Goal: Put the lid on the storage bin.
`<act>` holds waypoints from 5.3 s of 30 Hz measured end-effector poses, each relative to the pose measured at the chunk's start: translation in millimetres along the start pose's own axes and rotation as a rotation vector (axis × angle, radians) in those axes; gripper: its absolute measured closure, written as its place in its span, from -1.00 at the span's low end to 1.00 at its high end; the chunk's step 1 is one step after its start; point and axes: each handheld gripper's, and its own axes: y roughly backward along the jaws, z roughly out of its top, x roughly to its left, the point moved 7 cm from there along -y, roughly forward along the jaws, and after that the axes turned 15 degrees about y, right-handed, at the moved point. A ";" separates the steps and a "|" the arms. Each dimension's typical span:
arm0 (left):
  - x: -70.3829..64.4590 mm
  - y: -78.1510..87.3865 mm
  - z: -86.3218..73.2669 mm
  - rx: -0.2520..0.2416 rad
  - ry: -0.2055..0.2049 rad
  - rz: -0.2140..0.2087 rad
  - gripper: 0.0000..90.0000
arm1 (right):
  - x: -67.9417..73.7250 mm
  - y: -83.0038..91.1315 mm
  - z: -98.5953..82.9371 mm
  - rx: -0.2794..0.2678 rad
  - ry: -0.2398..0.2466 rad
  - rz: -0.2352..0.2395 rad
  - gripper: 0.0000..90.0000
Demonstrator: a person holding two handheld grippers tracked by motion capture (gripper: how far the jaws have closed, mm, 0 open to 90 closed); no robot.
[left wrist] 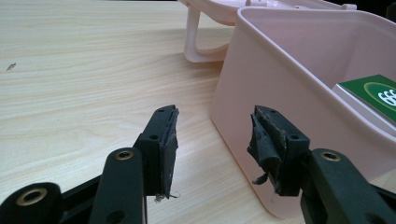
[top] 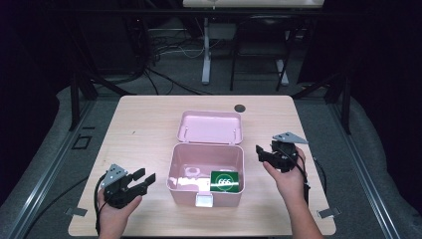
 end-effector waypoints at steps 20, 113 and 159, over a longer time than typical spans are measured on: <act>-9.0 3.7 5.3 -0.003 -0.009 -0.029 0.16 | 18.5 -8.2 7.5 0.014 0.039 0.061 -0.05; -62.3 -8.8 1.6 0.074 -0.153 -0.134 0.51 | -1.5 -121.9 84.0 0.477 -0.277 0.130 0.86; -62.3 -10.0 1.8 0.067 -0.143 -0.130 0.52 | 0.8 -66.6 127.6 0.238 -0.192 0.127 0.93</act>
